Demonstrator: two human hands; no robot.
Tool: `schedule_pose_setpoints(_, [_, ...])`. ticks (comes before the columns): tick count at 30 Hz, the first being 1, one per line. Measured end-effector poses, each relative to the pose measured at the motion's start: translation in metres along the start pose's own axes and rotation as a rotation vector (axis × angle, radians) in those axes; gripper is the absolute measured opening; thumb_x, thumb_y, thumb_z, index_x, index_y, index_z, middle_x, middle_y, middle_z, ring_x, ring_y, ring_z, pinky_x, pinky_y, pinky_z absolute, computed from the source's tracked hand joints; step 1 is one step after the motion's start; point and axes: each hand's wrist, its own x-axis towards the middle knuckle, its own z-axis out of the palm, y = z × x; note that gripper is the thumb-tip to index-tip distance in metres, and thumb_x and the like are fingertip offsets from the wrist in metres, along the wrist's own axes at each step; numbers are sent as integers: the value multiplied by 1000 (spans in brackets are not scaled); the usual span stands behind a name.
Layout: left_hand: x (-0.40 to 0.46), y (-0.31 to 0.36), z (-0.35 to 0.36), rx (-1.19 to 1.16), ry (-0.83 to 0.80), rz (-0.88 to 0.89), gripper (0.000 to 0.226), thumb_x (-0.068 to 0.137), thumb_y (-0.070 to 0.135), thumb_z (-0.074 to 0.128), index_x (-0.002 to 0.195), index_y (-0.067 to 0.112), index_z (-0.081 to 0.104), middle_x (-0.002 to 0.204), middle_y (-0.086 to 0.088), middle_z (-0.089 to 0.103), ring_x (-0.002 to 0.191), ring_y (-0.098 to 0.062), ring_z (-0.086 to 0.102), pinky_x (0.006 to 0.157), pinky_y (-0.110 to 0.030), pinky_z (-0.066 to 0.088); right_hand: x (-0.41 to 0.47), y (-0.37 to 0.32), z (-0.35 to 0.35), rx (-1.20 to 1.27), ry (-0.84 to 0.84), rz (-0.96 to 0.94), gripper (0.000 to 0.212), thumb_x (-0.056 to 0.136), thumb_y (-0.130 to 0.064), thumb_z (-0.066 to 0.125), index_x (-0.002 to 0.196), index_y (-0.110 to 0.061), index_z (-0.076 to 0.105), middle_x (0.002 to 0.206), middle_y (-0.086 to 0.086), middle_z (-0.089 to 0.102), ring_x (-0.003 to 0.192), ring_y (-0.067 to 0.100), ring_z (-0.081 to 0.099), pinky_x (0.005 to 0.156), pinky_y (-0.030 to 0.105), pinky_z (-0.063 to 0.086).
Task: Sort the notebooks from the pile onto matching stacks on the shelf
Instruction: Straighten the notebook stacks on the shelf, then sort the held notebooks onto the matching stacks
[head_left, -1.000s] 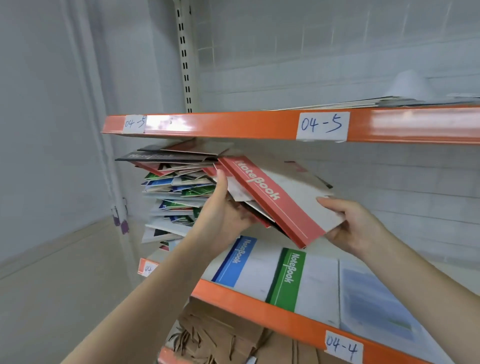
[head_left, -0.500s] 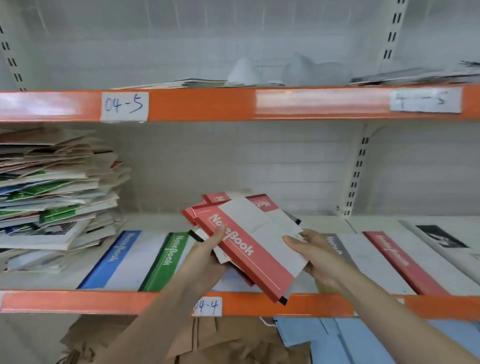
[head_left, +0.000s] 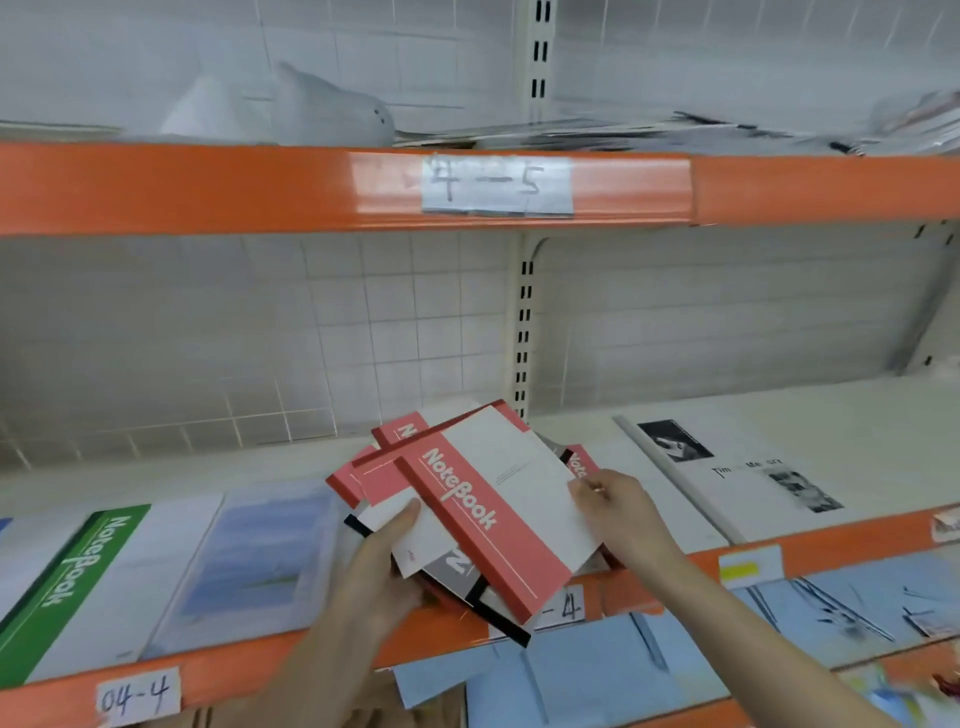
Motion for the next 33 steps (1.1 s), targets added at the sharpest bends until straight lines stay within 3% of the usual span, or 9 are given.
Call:
schedule_pose_setpoints(2, [9,-6,10,-7,20,-8,35,87,14,61,122,14,60,115,-17,68,111,-40,60,100,-61,40,8,16,-10,-53,61,-17,22,96,-21,48,76,-15,53,73,-8,53,67,5,49,54,20,32])
schedule_pose_setpoints(8, [24,-15,24,-57,102,140,47,85,20,58,131,12,53,123,-16,64,113,-38,59,92,-56,48,35,64,-51,56,320,74,21,96,-10,44,76,-7,52,65,1,49,68,24,45,52,26,29])
schedule_pose_setpoints(11, [24,-16,17,-93,101,180,35,92,21,53,127,15,55,117,-14,67,100,-33,66,75,-50,58,44,88,-70,18,386,153,21,95,-6,40,77,-5,50,60,3,46,68,28,47,59,34,42])
schedule_pose_setpoints(13, [26,-17,13,-146,104,199,26,97,18,48,121,17,57,117,-12,68,96,-29,68,80,-50,55,47,98,-75,-13,394,193,21,95,-6,41,79,-2,54,65,10,50,72,32,51,70,44,50])
schedule_pose_setpoints(18, [23,-18,16,-120,108,203,31,97,19,48,127,16,54,125,-15,63,107,-34,62,80,-50,55,42,101,-71,-271,213,200,22,94,-9,46,97,4,63,97,22,64,78,28,48,66,34,38])
schedule_pose_setpoints(22, [24,-18,18,-66,104,202,26,96,21,49,121,18,57,115,-12,68,96,-30,68,71,-46,59,39,81,-69,-687,286,175,33,88,-10,49,120,-8,55,119,16,51,112,36,43,83,40,40])
schedule_pose_setpoints(25, [24,-19,17,-55,103,205,21,96,20,49,115,20,58,102,-8,73,84,-25,71,61,-41,60,60,66,-51,-689,220,-11,34,89,-11,48,121,-5,56,121,16,52,116,34,44,89,39,41])
schedule_pose_setpoints(28, [23,-19,17,-62,96,197,24,96,19,49,118,19,58,104,-9,72,87,-27,71,65,-43,60,82,53,-19,-610,-2,-266,35,93,-21,48,125,-8,55,132,11,51,122,29,44,99,39,40])
schedule_pose_setpoints(33, [24,-18,19,-60,91,151,37,92,19,53,128,16,54,119,-15,67,104,-36,64,81,-51,56,110,51,14,-687,-234,-215,63,90,-54,44,143,-20,35,150,4,32,138,25,27,111,52,19])
